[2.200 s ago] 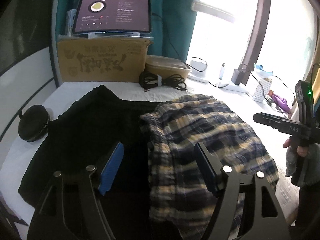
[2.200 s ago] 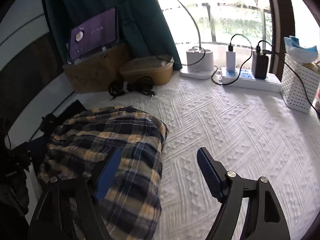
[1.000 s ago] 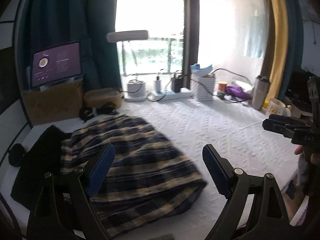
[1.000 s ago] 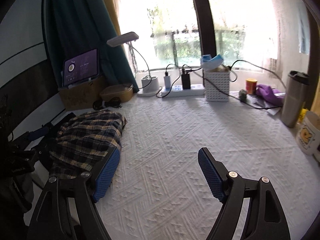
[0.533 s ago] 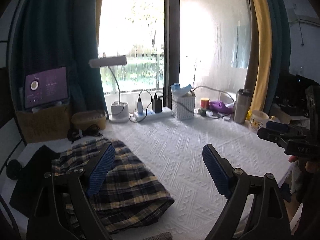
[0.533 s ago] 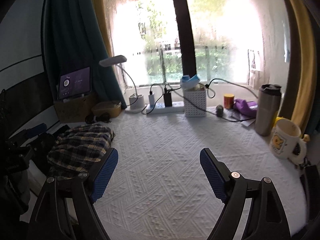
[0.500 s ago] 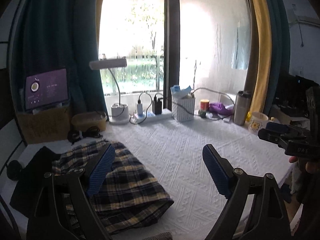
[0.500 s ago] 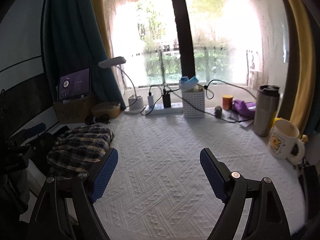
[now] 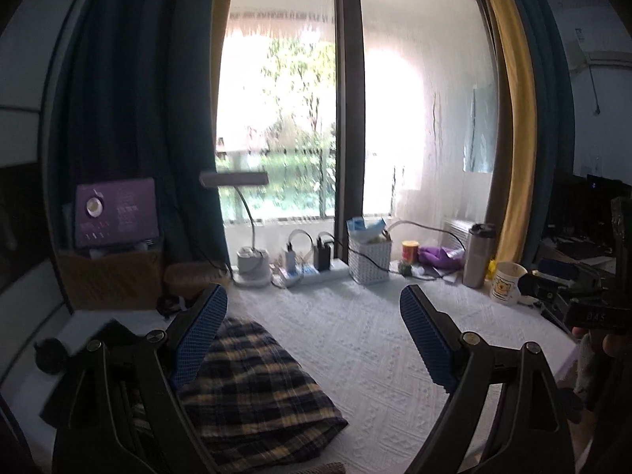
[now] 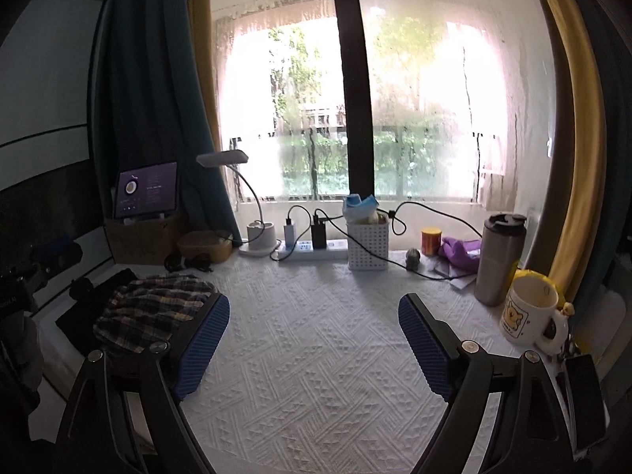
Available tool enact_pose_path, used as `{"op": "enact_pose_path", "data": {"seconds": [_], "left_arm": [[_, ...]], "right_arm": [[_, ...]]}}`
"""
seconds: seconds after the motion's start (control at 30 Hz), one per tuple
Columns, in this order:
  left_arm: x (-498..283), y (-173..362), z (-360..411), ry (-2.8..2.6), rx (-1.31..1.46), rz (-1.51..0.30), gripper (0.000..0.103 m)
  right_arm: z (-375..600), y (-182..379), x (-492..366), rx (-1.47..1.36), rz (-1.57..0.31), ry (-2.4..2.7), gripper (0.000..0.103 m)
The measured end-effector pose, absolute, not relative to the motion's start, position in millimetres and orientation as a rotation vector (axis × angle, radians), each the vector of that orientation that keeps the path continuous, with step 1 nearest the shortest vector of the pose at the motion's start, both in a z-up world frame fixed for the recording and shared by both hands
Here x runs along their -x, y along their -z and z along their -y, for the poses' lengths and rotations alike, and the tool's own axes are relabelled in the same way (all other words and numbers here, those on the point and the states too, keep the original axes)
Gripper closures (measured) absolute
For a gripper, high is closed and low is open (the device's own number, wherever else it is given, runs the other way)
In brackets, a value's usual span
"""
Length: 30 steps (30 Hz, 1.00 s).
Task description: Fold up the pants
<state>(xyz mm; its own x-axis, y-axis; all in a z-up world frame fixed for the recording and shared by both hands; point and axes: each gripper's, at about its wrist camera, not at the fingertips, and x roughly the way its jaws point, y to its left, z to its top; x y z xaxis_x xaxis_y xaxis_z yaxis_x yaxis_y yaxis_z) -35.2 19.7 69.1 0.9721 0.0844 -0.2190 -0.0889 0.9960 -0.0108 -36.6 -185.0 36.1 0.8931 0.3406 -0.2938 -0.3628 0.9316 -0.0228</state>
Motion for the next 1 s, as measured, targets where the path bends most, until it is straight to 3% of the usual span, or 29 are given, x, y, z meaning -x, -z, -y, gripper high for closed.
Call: {"op": "enact_pose_path", "data": {"seconds": [0.13, 0.2, 0.63, 1.0], "left_arm": [[48.2, -77.5, -17.7, -0.101, 0.000, -0.158, 0.012], [53.4, -80.1, -18.6, -0.107, 0.000, -0.134, 0.001], [75.1, -89.8, -36.6, -0.175, 0.014, -0.050, 0.001], [74.1, -79.3, -51.5, -0.237, 0.031, -0.064, 0.001]], "right_arm": [[177.4, -44.2, 48.5, 0.091, -0.253, -0.367, 0.006], [174.4, -49.8, 56.0, 0.098, -0.222, -0.354, 0.002], [163.2, -79.7, 89.4, 0.096, -0.080, -0.312, 0.000], [158.4, -72.1, 81.9, 0.091, -0.111, -0.249, 0.000]]}}
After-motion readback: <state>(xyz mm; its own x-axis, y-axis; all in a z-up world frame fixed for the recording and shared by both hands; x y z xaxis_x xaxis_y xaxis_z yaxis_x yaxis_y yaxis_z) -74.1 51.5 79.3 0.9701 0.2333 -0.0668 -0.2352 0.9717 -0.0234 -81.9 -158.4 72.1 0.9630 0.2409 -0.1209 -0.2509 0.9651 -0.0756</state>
